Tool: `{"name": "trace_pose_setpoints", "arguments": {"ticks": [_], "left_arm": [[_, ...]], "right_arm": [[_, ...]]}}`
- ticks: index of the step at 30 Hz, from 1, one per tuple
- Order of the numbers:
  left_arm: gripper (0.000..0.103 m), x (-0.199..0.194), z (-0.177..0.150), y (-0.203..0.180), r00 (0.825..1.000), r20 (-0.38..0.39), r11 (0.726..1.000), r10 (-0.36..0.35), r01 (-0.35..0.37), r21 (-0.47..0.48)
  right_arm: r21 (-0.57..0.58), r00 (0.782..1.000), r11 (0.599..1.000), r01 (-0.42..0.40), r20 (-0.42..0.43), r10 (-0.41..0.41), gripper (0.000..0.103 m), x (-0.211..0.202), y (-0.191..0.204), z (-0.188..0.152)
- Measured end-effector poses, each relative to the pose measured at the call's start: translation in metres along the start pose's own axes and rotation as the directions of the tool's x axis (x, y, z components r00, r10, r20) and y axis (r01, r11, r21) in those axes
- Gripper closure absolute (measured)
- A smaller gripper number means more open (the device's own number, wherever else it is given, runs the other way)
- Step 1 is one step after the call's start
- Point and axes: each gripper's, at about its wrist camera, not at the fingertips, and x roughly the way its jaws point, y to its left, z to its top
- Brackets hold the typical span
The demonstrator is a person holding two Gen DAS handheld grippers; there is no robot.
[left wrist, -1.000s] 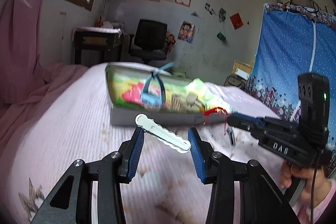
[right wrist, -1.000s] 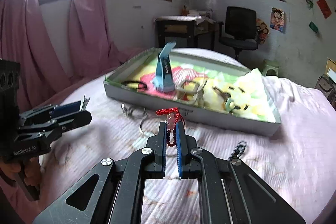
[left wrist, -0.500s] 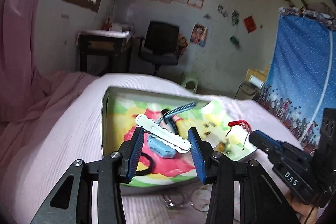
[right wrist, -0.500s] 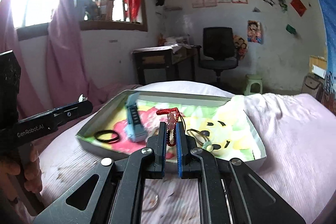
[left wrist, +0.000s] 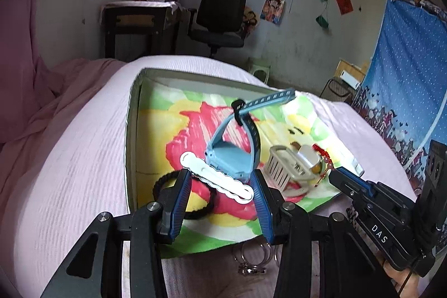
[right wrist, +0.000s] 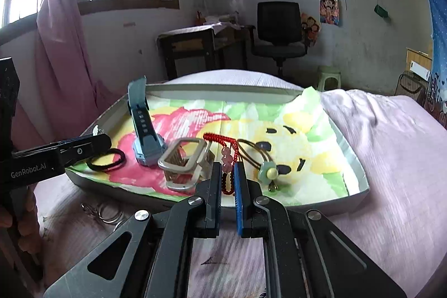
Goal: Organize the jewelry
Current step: 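Open the left tool to drop the clip in the tray while the right tool releases the beads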
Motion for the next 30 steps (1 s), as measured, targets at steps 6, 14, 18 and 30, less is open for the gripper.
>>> {"name": "trace_pose_setpoints", "arguments": {"ticks": [6, 14, 18, 30], "left_arm": [[0.061, 0.001, -0.003, -0.011, 0.999, -0.010, 0.998, 0.030, -0.030, 0.051], [0.057, -0.001, -0.003, -0.015, 1.000, -0.012, 0.998, 0.024, -0.023, 0.065], [0.044, -0.003, -0.003, -0.014, 1.000, -0.005, 0.998, 0.022, -0.022, 0.065], [0.024, -0.032, -0.006, -0.006, 0.993, 0.112, 1.000, -0.020, 0.019, 0.012]], "right_arm": [[0.007, 1.000, 1.000, 0.002, -0.024, -0.002, 0.095, 0.006, -0.003, -0.002], [0.026, 0.999, 1.000, -0.002, -0.033, 0.003, 0.094, 0.006, -0.007, -0.003], [0.030, 0.999, 1.000, -0.003, -0.034, 0.004, 0.091, 0.006, -0.009, -0.004], [0.031, 0.994, 1.000, 0.005, 0.113, -0.008, 0.057, -0.029, -0.010, -0.004]]}}
